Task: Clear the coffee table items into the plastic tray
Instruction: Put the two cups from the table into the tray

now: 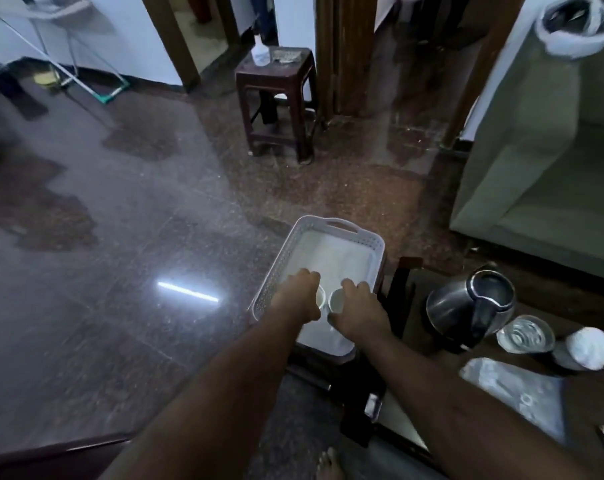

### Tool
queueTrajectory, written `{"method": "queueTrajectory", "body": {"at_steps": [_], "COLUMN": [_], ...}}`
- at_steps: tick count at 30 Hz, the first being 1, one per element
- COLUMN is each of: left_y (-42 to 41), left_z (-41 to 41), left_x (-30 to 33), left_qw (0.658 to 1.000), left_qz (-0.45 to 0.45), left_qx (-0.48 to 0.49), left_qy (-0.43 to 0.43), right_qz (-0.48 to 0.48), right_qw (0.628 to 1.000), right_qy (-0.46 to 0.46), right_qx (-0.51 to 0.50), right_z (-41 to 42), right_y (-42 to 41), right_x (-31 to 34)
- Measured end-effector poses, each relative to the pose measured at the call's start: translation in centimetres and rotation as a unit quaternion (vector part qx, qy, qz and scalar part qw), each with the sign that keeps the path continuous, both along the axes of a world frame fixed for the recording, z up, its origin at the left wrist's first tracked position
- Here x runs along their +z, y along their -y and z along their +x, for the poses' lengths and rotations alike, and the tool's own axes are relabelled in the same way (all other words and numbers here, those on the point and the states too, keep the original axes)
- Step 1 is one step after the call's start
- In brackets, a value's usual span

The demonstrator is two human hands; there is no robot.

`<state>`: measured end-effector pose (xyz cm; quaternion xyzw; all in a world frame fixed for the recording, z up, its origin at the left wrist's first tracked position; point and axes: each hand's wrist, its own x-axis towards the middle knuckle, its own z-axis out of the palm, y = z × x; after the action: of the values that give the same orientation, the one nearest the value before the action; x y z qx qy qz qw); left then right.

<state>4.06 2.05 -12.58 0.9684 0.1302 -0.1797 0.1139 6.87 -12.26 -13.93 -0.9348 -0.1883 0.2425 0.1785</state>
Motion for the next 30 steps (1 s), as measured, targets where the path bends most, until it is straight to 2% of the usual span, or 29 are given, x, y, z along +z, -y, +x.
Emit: {"method": "queueTrajectory", "body": {"at_steps": [5,11,16,20,24,26,30], "left_y": [-0.6,-0.9,-0.9,-0.3,1.2,2.9,8.8], "left_z": [-0.7,-1.1,-0.5,-0.5,1.1,2.4,4.2], "left_x": [-5.4,-8.3,-8.4,-7.2,-3.9,-2.0,1.4], "left_qw": [1.0,1.0,0.999,0.996,0.994,0.997,0.993], "left_qz": [0.005,-0.009,-0.004,-0.019,0.002,0.012,0.028], "left_qx": [-0.014,-0.014,-0.036,-0.047,-0.072,-0.061,-0.096], "left_qy": [-0.028,-0.024,-0.031,-0.068,-0.078,-0.056,0.063], "right_qz": [-0.075,-0.083,-0.075,-0.07,-0.069,-0.076,-0.096], "right_qw": [0.994,0.991,0.992,0.994,0.99,0.984,0.968], "right_qy": [0.067,0.095,0.093,0.074,0.121,0.163,0.232], "right_qx": [0.03,0.037,0.028,0.026,0.013,0.008,-0.018], "right_z": [-0.9,-1.4,-1.3,-1.1,-0.4,0.3,1.5], "right_y": [-0.2,-0.6,-1.2,-0.3,3.0,5.7,12.9], "right_x": [-5.3,-8.7,-9.0,-7.7,-5.0,-3.4,0.4]}}
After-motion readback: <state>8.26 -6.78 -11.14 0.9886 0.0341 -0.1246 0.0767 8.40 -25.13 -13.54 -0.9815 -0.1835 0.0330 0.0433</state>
